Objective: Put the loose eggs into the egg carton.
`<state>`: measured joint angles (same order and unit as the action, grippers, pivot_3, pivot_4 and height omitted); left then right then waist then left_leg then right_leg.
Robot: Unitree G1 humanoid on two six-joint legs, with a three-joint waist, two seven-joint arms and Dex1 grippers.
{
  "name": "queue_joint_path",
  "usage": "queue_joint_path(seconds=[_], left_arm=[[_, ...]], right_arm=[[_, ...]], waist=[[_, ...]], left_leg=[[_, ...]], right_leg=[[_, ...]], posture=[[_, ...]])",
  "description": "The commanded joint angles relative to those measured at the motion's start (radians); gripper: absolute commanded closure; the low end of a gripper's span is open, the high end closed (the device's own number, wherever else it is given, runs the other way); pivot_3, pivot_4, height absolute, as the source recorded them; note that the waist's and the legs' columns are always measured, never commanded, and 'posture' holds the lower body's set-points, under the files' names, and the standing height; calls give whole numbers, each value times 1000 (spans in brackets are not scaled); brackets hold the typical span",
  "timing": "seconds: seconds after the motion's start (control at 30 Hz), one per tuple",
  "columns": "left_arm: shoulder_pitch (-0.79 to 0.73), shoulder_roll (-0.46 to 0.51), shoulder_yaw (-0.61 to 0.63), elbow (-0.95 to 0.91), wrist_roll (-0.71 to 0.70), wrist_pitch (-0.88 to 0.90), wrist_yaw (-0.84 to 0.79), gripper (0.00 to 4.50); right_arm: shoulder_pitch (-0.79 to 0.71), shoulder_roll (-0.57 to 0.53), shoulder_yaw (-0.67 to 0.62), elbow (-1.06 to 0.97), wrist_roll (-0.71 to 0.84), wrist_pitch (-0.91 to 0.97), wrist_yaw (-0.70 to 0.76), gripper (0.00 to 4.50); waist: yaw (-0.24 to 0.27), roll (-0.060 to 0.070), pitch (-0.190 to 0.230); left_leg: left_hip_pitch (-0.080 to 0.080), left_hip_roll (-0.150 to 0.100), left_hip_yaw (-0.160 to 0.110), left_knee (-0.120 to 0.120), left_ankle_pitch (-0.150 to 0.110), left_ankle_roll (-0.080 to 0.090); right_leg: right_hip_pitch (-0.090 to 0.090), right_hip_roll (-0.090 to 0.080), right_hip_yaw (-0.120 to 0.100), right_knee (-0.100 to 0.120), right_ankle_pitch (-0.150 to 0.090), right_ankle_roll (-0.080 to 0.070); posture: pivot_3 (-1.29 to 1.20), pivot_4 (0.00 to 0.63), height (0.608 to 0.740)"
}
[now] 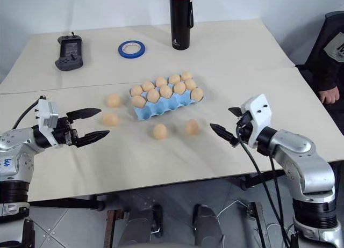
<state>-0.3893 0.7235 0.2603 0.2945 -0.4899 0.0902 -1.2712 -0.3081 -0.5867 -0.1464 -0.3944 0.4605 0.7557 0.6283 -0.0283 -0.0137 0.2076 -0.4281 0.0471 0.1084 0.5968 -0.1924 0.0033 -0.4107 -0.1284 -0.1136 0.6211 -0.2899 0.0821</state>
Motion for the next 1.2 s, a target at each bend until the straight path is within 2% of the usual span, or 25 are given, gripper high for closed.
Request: queue_joint_path(seconds=[0.03,0.37,0.63,0.9,1.0,1.07,1.2], left_arm=[[3,-6,19,11,-39,-55,-76,19],[113,-2,67,-46,-59,-91,-92,19],[167,-13,103,-116,-75,-75,-32,19],[190,-17,116,-145,-89,-73,2,0],[194,-18,120,-150,-93,-74,16,0],[193,-21,122,-154,-95,-74,28,0],[194,-28,121,-167,-100,-71,47,0]], right_arm=[[-49,42,67,11,-25,-4,-47,0],[-153,162,229,252,-145,-115,-65,0],[-194,191,289,389,-206,-174,-40,0],[-208,190,268,356,-202,-186,-26,2531],[-237,184,248,331,-187,-174,-20,2672],[-321,197,231,370,-186,-178,-30,2674],[-468,237,242,547,-215,-243,-16,2688]], waist=[[0,0,0],[0,0,0],[0,-1,0],[-1,-1,0],[-1,-1,0],[-4,-1,0],[-8,-1,-1]], left_leg=[[0,0,0,0,0,0],[-1,1,4,0,2,5],[-1,1,5,1,0,1],[-1,2,6,0,-1,0],[-1,2,7,0,-1,0],[-1,2,7,1,-1,0],[0,3,9,1,0,0]], right_leg=[[0,0,0,0,0,0],[-3,2,3,0,0,0],[-3,1,4,1,1,0],[-4,1,5,0,1,0],[-4,1,6,0,1,0],[-4,1,6,1,2,0],[-5,3,8,1,4,-1]], posture=[[0,150,740],[0,150,740],[0,150,740],[0,150,740],[0,150,740],[0,150,740],[0,150,740]])
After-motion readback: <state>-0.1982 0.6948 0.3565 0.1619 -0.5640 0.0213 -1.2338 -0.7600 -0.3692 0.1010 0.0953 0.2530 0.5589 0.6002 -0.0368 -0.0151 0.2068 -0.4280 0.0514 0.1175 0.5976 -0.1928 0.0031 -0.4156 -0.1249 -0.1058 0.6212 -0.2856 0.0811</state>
